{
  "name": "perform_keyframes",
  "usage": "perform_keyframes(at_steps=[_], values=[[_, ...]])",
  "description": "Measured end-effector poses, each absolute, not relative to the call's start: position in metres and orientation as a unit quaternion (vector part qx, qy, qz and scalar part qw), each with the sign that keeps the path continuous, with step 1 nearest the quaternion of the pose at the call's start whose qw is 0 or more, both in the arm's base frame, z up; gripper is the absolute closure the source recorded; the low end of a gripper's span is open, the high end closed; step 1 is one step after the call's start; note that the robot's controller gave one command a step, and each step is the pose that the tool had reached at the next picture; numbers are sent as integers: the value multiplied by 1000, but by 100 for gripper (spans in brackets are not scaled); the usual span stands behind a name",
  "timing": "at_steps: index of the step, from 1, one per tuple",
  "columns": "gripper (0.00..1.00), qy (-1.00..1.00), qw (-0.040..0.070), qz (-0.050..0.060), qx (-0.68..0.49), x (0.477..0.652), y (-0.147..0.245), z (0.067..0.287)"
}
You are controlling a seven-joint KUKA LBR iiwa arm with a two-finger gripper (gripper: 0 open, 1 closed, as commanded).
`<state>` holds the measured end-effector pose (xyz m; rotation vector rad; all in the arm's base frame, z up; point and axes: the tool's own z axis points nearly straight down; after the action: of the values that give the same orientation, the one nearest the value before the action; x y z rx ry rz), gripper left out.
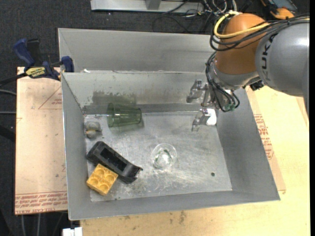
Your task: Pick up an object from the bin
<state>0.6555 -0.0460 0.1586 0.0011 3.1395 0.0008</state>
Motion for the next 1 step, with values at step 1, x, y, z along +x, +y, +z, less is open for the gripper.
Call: perform_keyframes(at_steps=[1], values=[[0,998,5,-1,-65,628,-10,114]])
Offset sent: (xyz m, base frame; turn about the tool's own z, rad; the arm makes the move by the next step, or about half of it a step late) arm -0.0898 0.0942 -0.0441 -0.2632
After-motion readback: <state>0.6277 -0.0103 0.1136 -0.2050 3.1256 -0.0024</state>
